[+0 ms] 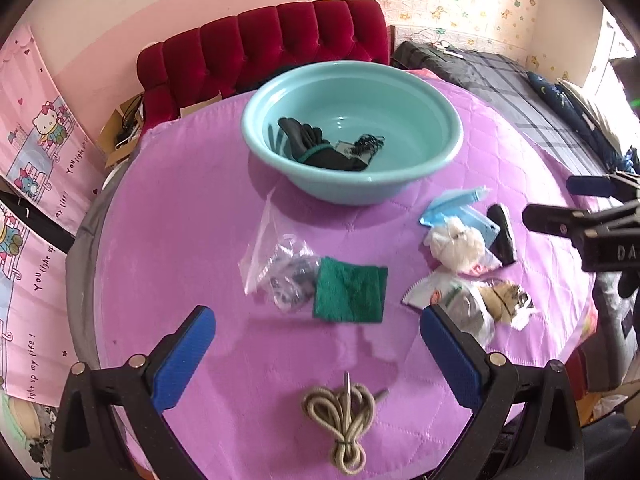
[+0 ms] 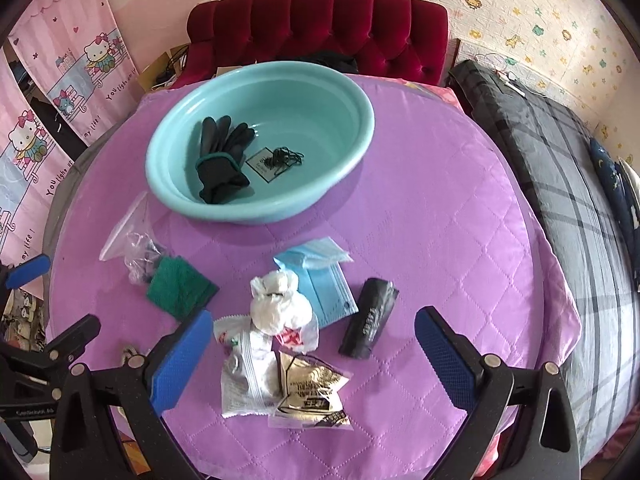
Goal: Organize soft objects
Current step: 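Withdraw both tools from the basin back toward the remaining items, then close the left tool on the khaki rope coil while the right tool grips the printed snack packet, then carry the rope in the left tool over the basin while the right tool carries the packet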
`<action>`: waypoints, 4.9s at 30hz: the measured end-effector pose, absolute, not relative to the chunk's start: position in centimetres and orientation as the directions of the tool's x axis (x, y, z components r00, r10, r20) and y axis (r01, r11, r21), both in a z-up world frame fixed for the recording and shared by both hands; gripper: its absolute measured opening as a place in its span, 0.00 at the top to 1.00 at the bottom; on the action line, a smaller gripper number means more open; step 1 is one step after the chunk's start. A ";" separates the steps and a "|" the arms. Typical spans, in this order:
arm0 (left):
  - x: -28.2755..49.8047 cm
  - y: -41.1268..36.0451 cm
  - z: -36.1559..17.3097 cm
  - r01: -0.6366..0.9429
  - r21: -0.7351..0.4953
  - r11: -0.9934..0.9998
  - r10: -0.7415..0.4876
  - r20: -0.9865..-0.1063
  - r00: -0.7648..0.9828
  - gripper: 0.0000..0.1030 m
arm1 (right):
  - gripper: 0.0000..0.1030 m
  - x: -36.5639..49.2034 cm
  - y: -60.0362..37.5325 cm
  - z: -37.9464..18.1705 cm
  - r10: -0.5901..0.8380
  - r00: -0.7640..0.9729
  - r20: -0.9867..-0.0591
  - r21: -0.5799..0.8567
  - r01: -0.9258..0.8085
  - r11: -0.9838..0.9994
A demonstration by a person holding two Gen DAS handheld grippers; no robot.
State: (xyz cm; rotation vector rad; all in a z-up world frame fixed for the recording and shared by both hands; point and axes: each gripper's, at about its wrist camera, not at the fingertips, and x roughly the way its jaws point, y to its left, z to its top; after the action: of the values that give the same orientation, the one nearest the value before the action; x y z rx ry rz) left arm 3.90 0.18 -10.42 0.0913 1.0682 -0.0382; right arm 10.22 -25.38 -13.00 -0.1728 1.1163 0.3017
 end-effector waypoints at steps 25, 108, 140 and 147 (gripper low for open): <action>-2.0 0.3 -18.4 0.063 -0.028 0.998 -0.047 -0.947 0.318 0.00 | 0.00 5.9 -28.2 -19.4 0.101 0.320 -0.942 0.008 -0.279 0.960; -1.3 -0.6 -14.6 0.105 -0.066 0.992 -0.099 -0.933 0.347 0.72 | 0.57 6.5 -27.0 -22.4 0.191 0.223 -0.956 0.113 -0.321 0.940; 3.3 -2.4 -8.0 0.169 -0.064 0.984 -0.133 -0.887 0.442 0.72 | 0.57 9.3 -25.0 -13.3 0.230 0.362 -0.904 0.061 -0.422 0.904; 5.1 -2.5 -6.7 0.175 -0.065 0.982 -0.140 -0.879 0.456 0.72 | 0.57 11.1 -24.2 -11.5 0.247 0.374 -0.894 0.062 -0.441 0.895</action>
State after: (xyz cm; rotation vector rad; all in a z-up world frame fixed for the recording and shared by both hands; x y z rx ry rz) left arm 5.12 -2.48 -6.66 0.0365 1.0797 -0.1943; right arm 11.13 -24.23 -11.53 -0.1997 1.1038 0.4442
